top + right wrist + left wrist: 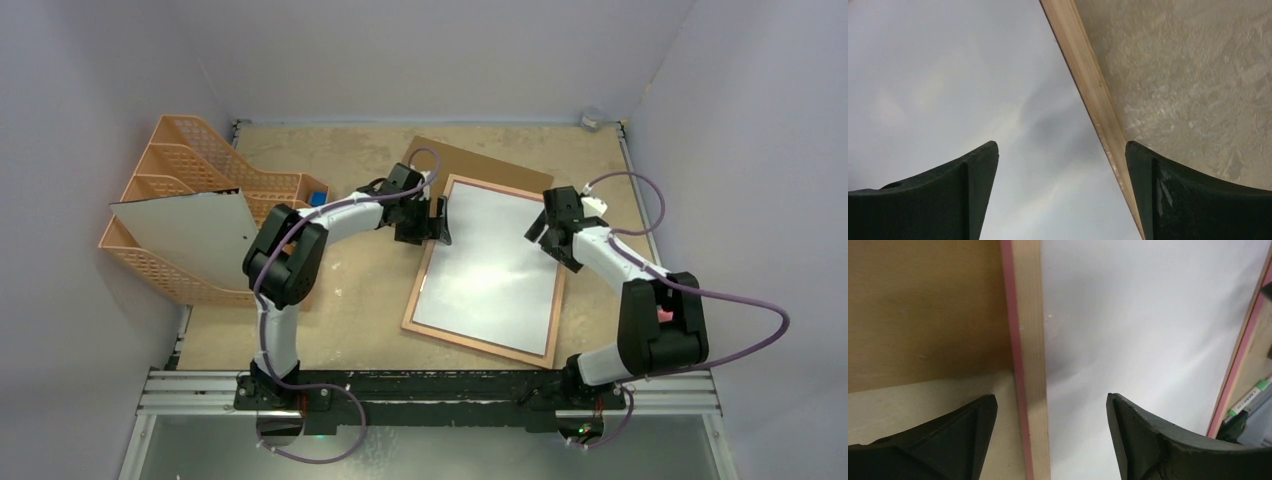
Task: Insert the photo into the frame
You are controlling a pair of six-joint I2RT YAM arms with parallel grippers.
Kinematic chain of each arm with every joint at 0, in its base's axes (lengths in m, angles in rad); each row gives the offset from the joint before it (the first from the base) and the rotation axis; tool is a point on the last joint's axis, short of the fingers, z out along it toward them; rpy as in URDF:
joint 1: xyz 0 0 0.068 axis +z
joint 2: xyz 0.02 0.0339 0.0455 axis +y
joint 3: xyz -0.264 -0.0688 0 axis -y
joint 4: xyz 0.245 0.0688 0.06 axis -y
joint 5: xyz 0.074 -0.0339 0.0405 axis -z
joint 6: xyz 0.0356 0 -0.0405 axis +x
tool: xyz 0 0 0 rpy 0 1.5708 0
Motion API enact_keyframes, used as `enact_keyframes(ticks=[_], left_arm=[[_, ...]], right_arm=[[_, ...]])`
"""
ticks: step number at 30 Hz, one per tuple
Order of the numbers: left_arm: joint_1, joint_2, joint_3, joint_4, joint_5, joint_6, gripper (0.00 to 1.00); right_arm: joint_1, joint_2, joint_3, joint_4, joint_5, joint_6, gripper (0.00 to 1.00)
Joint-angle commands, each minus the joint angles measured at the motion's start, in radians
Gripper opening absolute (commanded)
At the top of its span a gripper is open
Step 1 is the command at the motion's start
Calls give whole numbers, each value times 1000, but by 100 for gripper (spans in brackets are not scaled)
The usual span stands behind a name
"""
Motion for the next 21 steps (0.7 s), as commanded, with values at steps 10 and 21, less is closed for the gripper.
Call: enact_keyframes(ticks=[10, 21], left_arm=[[180, -50, 190, -100, -192, 89, 86], [272, 116, 337, -68, -266, 165, 86]], right_arm=[[-84, 246, 373, 150, 17, -95, 99], [-155, 528, 645, 222, -176, -238, 95]])
